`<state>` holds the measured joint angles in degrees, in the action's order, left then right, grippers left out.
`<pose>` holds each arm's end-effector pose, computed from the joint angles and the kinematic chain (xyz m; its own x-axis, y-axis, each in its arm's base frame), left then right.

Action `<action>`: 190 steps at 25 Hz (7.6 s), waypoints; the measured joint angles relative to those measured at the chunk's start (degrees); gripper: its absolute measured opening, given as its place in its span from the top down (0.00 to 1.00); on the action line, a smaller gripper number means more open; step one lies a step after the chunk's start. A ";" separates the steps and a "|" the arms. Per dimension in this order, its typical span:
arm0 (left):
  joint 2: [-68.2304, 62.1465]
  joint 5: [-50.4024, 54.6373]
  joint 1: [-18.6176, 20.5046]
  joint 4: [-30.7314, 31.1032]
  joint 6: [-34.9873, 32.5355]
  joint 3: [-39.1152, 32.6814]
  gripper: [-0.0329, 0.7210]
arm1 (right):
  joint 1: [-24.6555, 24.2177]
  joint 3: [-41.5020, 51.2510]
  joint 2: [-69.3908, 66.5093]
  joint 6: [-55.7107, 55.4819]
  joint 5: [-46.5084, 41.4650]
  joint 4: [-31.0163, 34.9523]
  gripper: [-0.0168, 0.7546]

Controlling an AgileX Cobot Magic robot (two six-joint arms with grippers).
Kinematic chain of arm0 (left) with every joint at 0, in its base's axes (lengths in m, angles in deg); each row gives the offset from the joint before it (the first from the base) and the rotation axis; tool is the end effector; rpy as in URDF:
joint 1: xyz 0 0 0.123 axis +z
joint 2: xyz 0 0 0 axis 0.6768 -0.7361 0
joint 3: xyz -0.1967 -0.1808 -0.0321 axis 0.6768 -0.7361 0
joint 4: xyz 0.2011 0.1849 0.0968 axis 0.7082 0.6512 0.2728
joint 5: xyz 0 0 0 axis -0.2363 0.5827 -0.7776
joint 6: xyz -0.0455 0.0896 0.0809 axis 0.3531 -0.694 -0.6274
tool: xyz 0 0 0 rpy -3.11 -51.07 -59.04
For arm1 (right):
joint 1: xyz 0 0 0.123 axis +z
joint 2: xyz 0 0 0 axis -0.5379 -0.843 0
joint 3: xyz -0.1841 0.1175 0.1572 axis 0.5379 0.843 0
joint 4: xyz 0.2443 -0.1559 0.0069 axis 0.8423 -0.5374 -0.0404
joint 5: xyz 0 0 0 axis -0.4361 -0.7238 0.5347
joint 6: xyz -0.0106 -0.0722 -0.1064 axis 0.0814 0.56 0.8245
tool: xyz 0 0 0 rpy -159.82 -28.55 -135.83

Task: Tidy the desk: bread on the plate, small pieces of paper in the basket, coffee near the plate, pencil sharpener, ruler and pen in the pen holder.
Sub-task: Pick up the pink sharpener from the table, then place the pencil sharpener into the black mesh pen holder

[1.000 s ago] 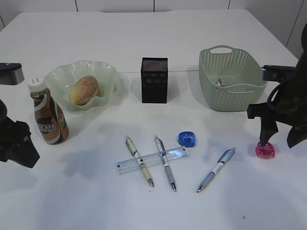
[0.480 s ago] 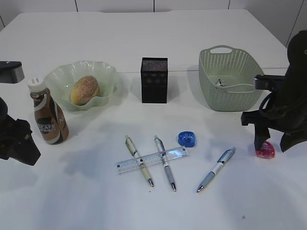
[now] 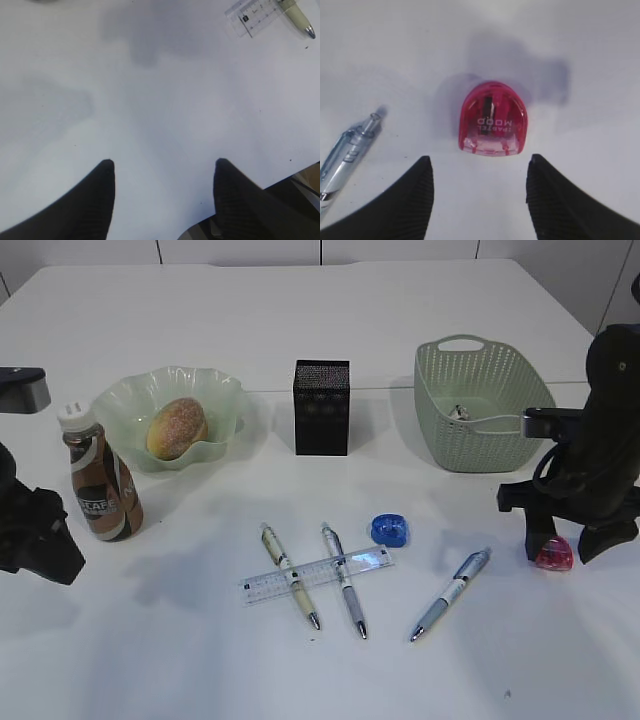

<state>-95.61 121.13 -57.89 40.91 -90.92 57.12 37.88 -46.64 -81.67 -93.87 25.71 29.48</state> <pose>0.2843 -0.1017 0.1752 -0.9388 0.2316 -0.2549 0.2814 0.9425 -0.1801 0.3725 0.0299 0.0725 -0.9823 0.1720 -0.0740 0.1738 0.9846 -0.0188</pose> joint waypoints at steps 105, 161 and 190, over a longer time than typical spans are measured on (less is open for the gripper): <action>0.00 -0.24 0.00 0.00 0.00 0.00 0.38 | -2.03 -16.33 7.45 15.38 -5.33 7.63 0.56; 0.00 -0.36 0.00 -0.20 0.00 0.00 0.42 | 13.73 -53.19 -24.02 29.68 11.82 18.56 0.56; 0.00 -0.36 0.00 -0.20 0.00 0.00 0.42 | 13.73 -53.35 -26.76 29.90 14.97 18.66 0.55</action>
<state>-95.61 120.76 -57.89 40.71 -90.92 57.12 51.61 -99.99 -108.43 -63.97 40.67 48.14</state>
